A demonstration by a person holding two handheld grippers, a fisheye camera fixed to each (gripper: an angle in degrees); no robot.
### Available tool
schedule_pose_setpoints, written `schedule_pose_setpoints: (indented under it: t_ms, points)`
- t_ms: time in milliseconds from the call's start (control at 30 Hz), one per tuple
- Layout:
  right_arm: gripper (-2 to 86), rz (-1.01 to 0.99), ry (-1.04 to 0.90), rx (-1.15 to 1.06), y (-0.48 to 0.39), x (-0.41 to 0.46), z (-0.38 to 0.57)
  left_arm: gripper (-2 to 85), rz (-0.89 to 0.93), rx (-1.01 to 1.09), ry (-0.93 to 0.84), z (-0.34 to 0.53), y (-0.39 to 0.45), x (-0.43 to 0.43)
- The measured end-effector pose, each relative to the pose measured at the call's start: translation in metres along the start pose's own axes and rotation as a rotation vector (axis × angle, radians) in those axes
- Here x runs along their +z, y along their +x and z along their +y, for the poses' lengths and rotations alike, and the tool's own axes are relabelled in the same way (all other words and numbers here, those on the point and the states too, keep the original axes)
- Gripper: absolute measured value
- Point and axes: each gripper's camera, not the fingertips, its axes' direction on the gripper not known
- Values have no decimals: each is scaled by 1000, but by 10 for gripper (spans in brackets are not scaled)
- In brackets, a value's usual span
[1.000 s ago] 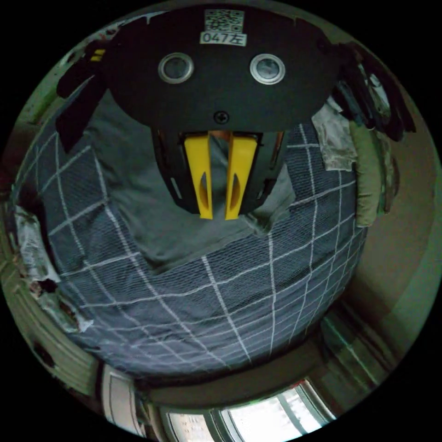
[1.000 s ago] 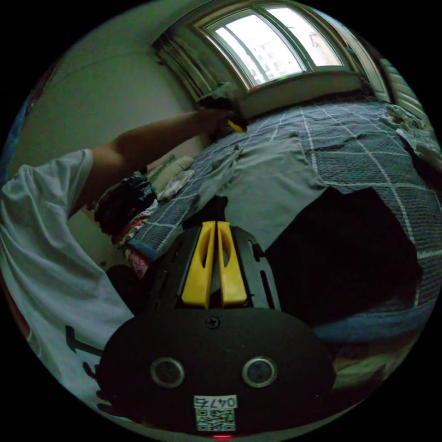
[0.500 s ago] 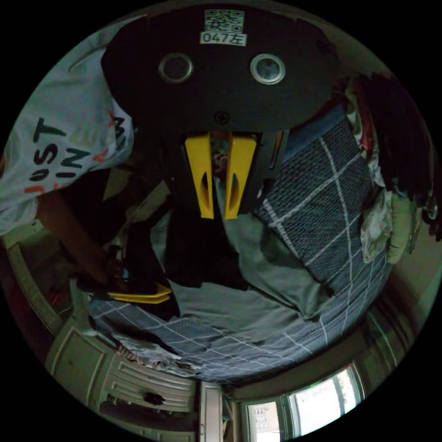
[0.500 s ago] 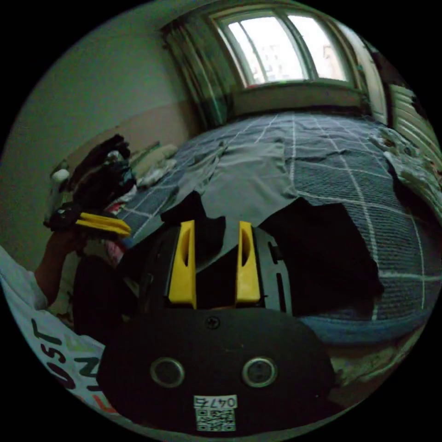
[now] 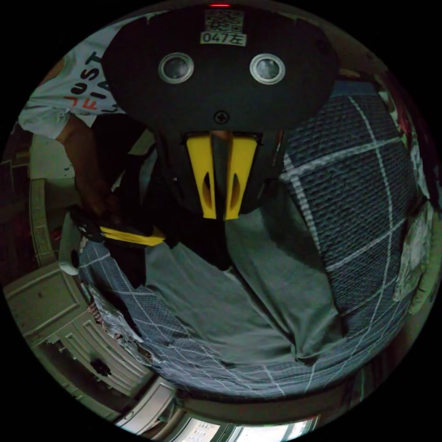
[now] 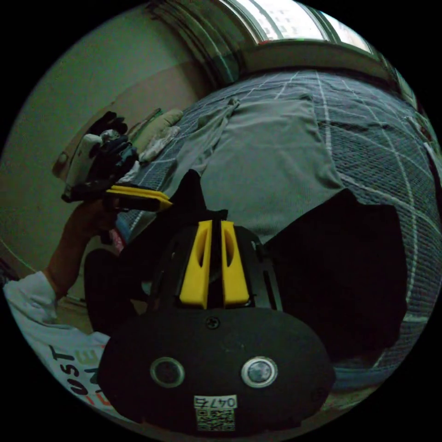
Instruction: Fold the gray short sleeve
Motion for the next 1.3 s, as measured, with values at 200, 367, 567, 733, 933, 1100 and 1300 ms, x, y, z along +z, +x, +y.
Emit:
schedule_pose_setpoints:
  t_ms: [200, 367, 567, 733, 933, 1100, 1300]
  points:
    - [-4, -44, 259, -58, -45, -38, 5, -8, -26, 60, 37, 22, 10, -14]
    - [-4, 30, 280, -378, -135, -39, 2, -9, -152, 169, -20, 29, 27, -21]
    - [1, 137, 31, -746, -213, 31, -1, -8, -286, 255, -155, 47, 39, 8]
    - [9, -68, -178, -751, -221, 61, -30, 1, -324, 239, -171, 72, 33, 32]
    - [10, -11, -52, -679, -205, 25, -78, 34, -327, 137, 18, 116, 14, 14]
    - [6, 137, -48, -622, -195, 39, -142, 9, -456, 152, 167, 165, 12, -1]
    - [3, 46, -257, -792, -244, 117, -217, -1, -437, 106, 126, 186, -6, 22]
